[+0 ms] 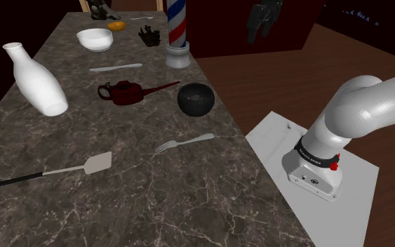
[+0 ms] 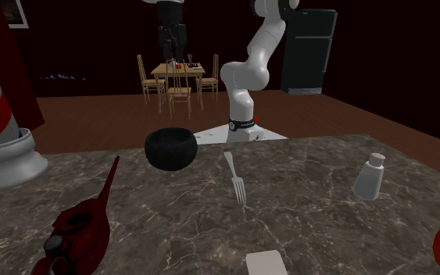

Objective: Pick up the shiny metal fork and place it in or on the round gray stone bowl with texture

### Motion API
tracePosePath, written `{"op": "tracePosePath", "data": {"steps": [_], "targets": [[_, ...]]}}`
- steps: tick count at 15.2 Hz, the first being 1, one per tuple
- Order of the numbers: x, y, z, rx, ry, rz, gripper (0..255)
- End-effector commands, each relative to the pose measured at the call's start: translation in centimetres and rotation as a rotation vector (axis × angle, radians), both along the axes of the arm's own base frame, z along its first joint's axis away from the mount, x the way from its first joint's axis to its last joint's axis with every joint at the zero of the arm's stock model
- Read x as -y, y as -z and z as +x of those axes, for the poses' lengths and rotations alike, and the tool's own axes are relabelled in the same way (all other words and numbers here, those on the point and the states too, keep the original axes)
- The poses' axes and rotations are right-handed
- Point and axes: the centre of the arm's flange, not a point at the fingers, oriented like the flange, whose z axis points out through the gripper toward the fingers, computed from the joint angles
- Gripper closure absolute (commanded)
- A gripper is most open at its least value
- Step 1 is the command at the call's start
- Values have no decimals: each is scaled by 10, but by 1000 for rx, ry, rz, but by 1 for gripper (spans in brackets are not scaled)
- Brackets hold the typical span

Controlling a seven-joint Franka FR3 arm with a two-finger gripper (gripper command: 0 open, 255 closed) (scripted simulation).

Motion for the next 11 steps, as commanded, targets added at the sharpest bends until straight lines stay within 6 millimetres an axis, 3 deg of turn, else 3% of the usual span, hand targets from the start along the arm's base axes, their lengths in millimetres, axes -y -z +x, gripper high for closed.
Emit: {"op": "tracePosePath", "data": {"steps": [1, 11], "targets": [[0, 0, 0, 0, 0, 0, 0], [-111, 69, 20, 33, -212, -23, 0]]}}
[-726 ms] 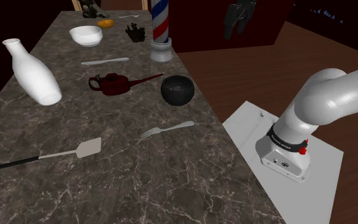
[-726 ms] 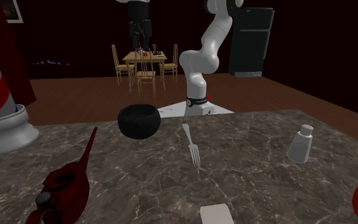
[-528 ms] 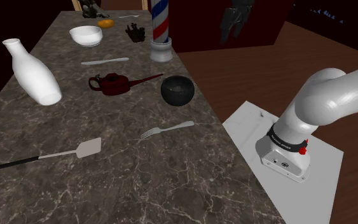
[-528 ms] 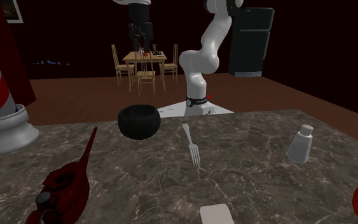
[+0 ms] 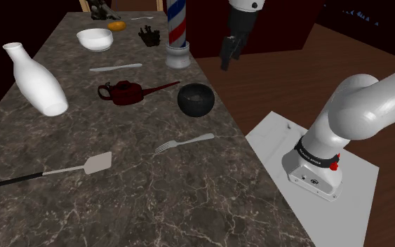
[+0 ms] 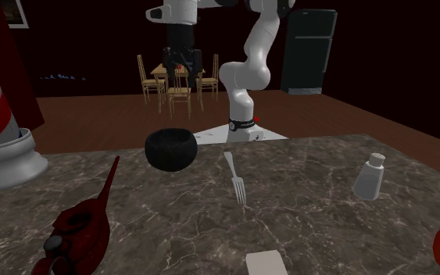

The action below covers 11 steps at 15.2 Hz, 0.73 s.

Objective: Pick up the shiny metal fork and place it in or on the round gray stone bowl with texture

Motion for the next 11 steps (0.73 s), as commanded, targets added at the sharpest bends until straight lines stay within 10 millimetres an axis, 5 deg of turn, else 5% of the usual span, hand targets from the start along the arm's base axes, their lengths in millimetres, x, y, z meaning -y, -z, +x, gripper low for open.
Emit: {"op": "tracePosePath", "data": {"steps": [1, 11], "targets": [[-22, 12, 1, 9, -44, -4, 0], [-133, 84, -2, 42, -256, -27, 0]]}}
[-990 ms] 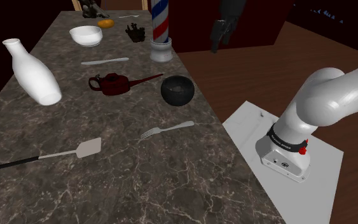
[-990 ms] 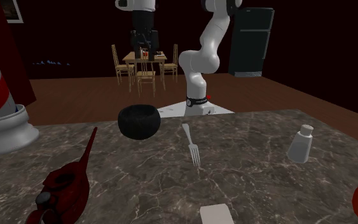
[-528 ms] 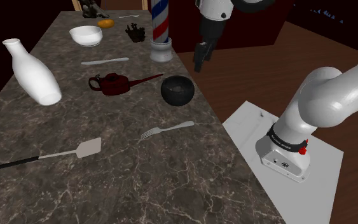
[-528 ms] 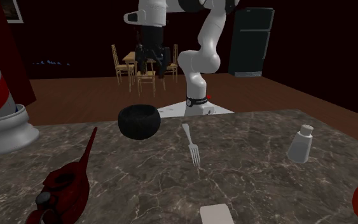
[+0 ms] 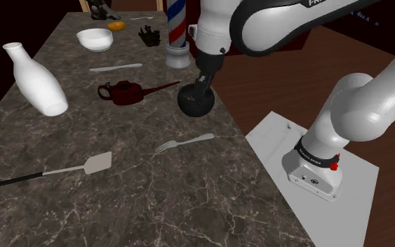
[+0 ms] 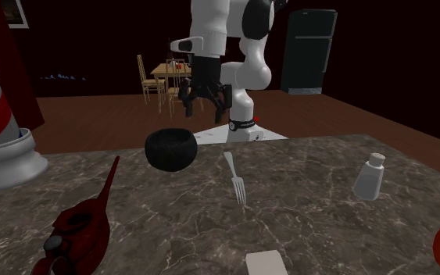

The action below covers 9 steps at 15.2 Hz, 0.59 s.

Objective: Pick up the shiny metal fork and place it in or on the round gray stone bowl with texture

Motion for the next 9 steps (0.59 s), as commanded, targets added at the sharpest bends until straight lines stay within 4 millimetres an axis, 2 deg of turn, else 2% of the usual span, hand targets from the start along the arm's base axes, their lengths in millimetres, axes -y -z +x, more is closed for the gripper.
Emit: {"op": "tracePosePath", "data": {"steps": [1, 9], "targets": [[-21, 16, -3, 8, -44, -3, 0], [-106, 76, -22, 34, -214, -22, 0]]}}
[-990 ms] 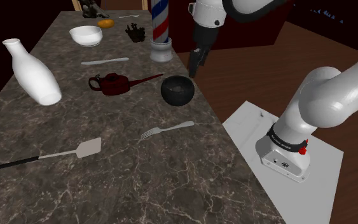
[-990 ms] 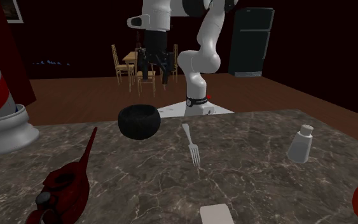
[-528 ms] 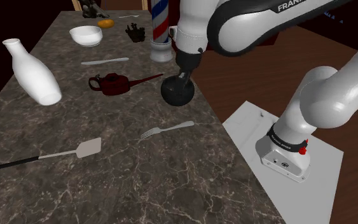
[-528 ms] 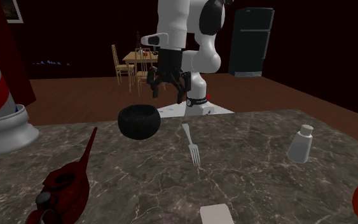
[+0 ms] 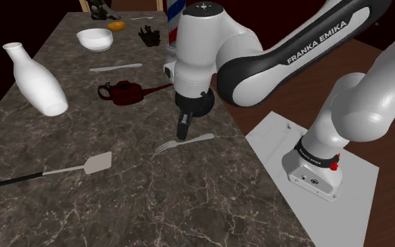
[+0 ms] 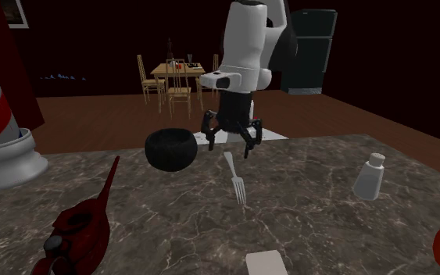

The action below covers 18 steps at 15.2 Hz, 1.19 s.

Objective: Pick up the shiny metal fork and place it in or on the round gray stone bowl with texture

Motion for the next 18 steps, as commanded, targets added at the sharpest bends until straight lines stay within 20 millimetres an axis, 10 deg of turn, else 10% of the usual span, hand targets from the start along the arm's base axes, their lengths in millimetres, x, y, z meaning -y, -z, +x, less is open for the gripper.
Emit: {"op": "tracePosePath", "data": {"steps": [1, 10, 18], "targets": [[-24, 14, -5, 7, -44, -2, 0], [-36, 62, -3, 11, -69, -5, 0], [-36, 62, -3, 11, -69, -5, 0]]}}
